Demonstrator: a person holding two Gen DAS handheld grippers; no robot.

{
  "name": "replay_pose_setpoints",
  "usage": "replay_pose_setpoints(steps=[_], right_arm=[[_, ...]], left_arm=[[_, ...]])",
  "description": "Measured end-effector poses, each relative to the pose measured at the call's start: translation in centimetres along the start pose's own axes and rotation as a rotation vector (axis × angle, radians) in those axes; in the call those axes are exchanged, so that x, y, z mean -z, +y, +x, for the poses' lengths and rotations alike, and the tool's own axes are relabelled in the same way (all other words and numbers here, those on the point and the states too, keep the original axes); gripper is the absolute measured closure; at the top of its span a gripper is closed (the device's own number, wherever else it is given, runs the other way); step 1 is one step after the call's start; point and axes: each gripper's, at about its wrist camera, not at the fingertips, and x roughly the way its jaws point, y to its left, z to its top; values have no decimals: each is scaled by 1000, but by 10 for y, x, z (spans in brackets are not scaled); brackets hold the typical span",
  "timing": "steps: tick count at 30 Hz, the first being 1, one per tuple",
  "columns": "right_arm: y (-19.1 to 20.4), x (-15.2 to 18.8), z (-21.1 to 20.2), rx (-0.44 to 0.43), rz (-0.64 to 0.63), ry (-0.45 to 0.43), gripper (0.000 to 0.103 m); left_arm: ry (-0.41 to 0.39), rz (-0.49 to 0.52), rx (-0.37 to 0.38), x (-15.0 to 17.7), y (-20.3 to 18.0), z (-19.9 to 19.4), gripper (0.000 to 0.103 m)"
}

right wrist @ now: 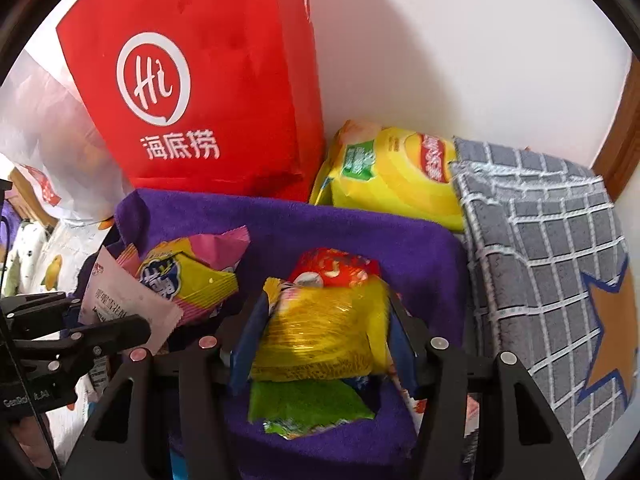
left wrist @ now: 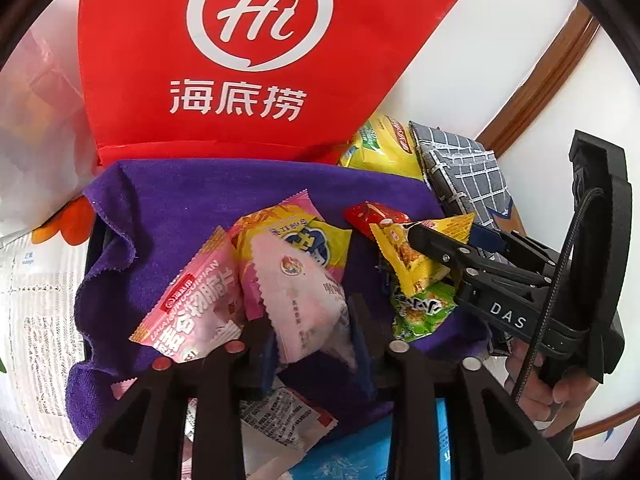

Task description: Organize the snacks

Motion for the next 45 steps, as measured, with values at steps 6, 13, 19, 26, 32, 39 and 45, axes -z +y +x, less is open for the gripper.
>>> replay_pose_setpoints(steps=[6, 13, 19, 26, 32, 39, 45], right_arm=[[-1, 0, -1, 4, 15, 9, 46], [0, -2, -17, 15, 21, -19, 37], [-3, -3, -44, 15, 55, -61, 30], [-6, 5, -86, -12, 120, -103, 22], [4, 21, -115, 37, 95, -97, 22], [16, 50, -158, 19, 99, -123, 22], [26, 84, -201, 0, 97, -152, 21]], left_arm=[[6, 19, -25, 0, -5, -2, 61], [-2, 40, -66, -4, -11, -12, 37], [-49, 48, -85, -6, -18, -38, 21], [-76, 81, -133, -2, -35, -69, 17], [-86, 81, -169, 20, -42, -96, 10], [-128, 73, -192, 57, -55, -137, 9], [-177, 82, -243, 96, -77, -171, 9]])
